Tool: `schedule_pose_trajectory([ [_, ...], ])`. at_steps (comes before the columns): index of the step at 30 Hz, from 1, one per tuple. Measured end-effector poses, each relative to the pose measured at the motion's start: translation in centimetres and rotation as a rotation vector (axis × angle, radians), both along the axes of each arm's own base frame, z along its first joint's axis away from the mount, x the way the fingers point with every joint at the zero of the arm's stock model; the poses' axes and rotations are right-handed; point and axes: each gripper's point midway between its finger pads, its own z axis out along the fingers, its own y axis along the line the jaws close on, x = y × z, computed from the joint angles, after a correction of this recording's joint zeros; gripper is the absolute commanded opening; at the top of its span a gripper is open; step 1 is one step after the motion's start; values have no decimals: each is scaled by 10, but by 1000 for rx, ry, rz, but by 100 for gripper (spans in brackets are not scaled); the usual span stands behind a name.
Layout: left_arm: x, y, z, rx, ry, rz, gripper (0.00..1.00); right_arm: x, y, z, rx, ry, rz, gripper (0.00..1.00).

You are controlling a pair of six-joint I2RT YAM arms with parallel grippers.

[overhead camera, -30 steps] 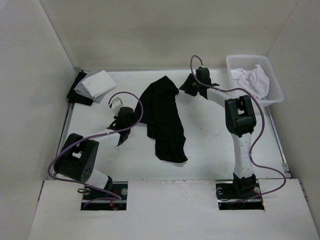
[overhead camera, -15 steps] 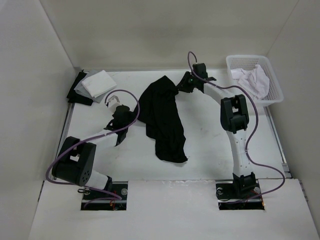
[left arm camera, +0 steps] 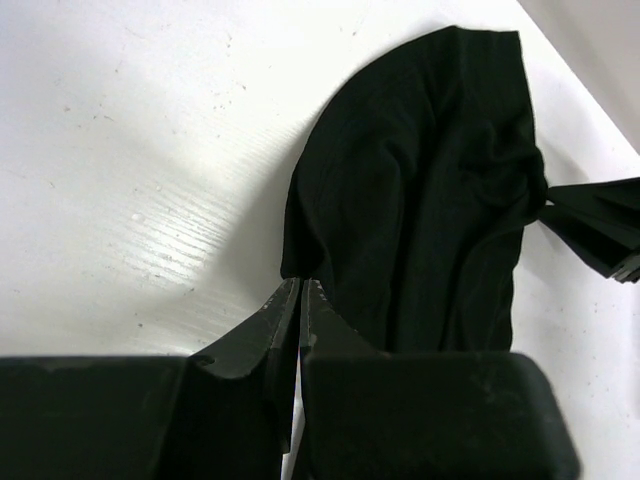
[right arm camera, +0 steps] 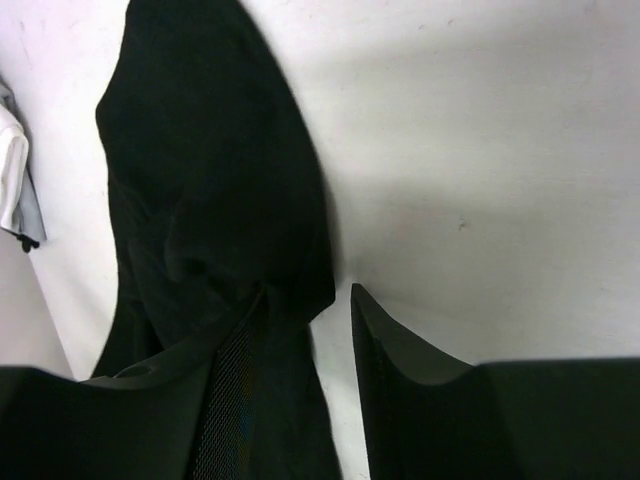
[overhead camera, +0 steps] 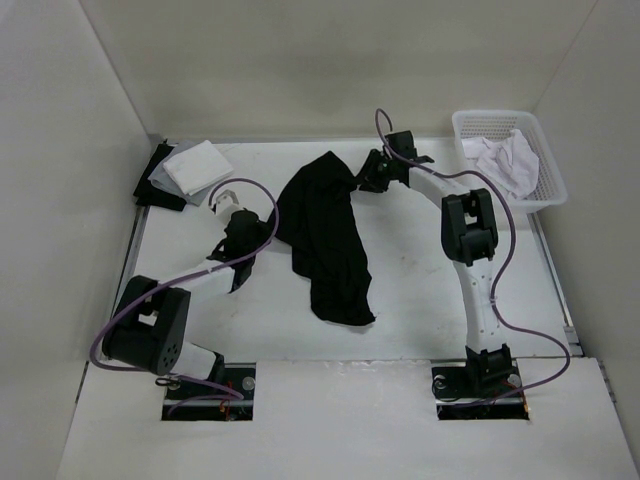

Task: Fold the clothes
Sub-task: Flatten the tank top out

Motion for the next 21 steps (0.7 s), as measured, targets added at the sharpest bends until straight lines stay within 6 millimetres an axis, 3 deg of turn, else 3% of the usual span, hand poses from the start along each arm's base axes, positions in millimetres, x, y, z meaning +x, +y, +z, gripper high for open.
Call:
schedule_pose_trajectory([
  [2, 0, 0, 6, -6, -14, 1, 2, 0, -2, 0, -10, -4, 5, 41],
  [7, -2, 3, 17, -18, -46, 4, 2, 0, -7, 3, -52, 0, 13, 15],
  [10, -3, 4, 16, -17, -44, 6, 2, 3, -8, 6, -62, -14, 7, 4],
  [13, -3, 5, 17, -20, -44, 6, 2, 3, -11, 2, -66, -44, -11, 1],
  [17, -4, 6, 27, -31, -69, 5, 2, -25, -22, -4, -74, -37, -36, 1],
  [21, -4, 4, 42, -44, -107, -1, 2, -36, -25, 36, -48, -107, -51, 8],
])
